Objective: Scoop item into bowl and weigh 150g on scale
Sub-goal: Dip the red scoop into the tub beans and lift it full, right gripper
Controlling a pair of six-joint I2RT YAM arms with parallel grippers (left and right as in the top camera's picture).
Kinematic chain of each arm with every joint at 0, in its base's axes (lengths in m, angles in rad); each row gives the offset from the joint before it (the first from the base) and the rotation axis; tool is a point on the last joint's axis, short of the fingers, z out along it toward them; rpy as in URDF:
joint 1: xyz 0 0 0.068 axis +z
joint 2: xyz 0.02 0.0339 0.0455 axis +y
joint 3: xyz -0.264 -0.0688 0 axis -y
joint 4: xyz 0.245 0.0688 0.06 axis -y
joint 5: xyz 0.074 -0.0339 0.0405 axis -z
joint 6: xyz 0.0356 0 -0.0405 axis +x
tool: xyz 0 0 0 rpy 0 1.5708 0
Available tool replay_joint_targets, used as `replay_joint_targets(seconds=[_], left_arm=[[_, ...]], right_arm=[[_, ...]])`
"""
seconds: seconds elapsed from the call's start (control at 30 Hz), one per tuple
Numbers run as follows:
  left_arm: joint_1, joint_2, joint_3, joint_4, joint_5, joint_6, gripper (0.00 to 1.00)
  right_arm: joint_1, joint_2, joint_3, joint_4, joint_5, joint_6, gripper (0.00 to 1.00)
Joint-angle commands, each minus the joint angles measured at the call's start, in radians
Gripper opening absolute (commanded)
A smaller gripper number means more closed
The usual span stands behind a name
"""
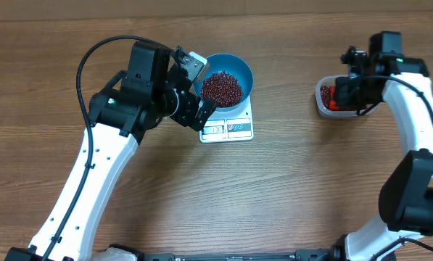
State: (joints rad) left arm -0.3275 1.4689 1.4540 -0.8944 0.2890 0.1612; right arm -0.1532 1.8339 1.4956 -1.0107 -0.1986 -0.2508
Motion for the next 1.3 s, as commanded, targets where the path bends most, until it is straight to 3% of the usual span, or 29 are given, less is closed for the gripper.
replay_joint_targets(seconds=[0.0,0.13,0.67,1.27], left_arm=[[-0.002,-0.023,0.015,0.002,0.015,0.019,1.0],[-0.002,-0.023,0.015,0.002,0.015,0.019,1.0],[-0.002,-0.023,0.015,0.002,0.015,0.019,1.0],[-0.002,-0.023,0.015,0.002,0.015,0.019,1.0]], right_arm=[[-0.06,-0.001,-0.003,0.004,-0.238,-0.047,0.04],[-0.1,-0.001,-0.003,-0.007,-0.318,-0.077,0.04],[-0.183,0.0,-0.032,-0.032,-0.329,-0.069,0.04],[-0.289,0.0,-0.102,0.009,-0.528,-0.014,0.04]])
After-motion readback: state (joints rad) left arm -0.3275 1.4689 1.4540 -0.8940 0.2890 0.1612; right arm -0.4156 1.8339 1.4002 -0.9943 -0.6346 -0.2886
